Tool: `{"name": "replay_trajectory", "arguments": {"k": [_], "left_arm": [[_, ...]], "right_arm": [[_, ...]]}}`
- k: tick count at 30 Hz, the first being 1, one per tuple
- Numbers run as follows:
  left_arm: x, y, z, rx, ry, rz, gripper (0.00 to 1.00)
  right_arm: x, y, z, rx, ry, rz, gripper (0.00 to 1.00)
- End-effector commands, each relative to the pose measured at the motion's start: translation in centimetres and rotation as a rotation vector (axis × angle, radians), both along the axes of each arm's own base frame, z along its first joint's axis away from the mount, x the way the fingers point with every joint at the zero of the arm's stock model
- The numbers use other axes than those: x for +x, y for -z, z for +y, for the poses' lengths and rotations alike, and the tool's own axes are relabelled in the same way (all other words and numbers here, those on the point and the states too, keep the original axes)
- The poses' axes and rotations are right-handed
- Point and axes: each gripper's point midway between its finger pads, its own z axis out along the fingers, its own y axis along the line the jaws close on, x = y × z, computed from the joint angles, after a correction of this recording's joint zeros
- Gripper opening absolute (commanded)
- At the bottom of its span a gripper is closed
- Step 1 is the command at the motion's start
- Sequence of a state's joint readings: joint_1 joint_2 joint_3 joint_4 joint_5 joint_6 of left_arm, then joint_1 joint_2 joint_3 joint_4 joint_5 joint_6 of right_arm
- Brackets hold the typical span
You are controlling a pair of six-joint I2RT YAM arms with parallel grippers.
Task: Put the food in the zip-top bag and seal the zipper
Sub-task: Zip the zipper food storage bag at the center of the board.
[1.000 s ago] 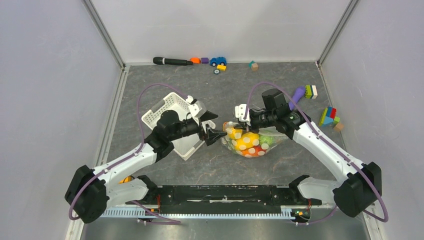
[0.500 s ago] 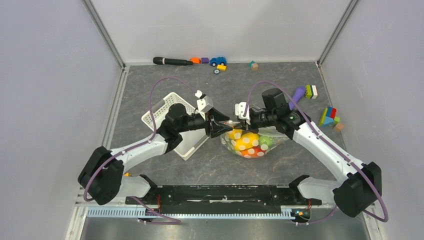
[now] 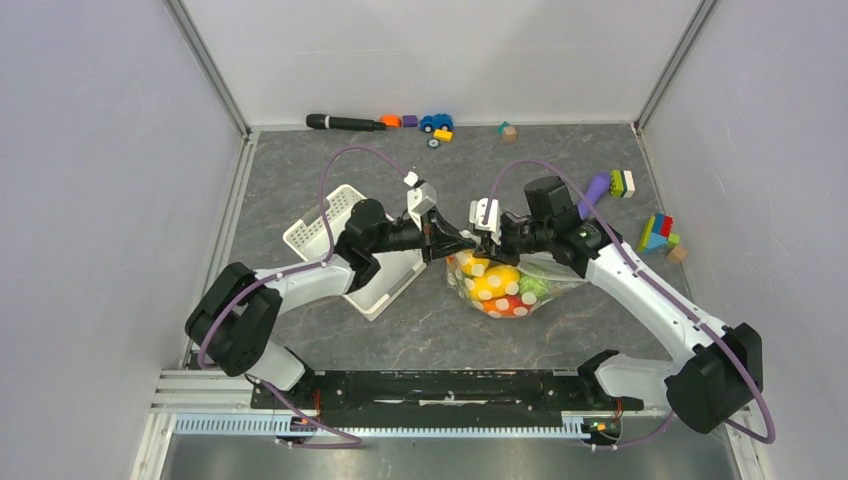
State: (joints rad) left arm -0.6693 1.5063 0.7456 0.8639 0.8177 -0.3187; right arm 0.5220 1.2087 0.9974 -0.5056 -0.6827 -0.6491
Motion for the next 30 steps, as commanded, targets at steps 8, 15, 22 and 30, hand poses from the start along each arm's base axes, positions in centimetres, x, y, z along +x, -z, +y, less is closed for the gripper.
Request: {"name": "replay_trajectory", "arguments": {"k": [8, 15, 22, 30], "left_arm": [[0.0, -1.3, -0.2, -0.003, -0.035, -0.030, 0.02], [0.1, -1.5, 0.0, 0.004, -0.062, -0.040, 0.02], [0.3, -1.8, 0.6, 0.028, -0.104, -0.056, 0.02], [-0.6, -3.5, 1.6, 0.007, -0.113, -0.099, 0.02]], "right_arm": [[1.0, -3.6, 0.0, -0.002, 0.058, -0.005, 0.82], [0.6, -6.2, 0.2, 0.048, 0.034, -0.054, 0.98], [-0.6, -9.2, 0.7, 0.137, 0.010, -0.088, 0.98], [-2.3, -11.3, 2.0, 0.174, -0.065, -0.180, 0.97]]}}
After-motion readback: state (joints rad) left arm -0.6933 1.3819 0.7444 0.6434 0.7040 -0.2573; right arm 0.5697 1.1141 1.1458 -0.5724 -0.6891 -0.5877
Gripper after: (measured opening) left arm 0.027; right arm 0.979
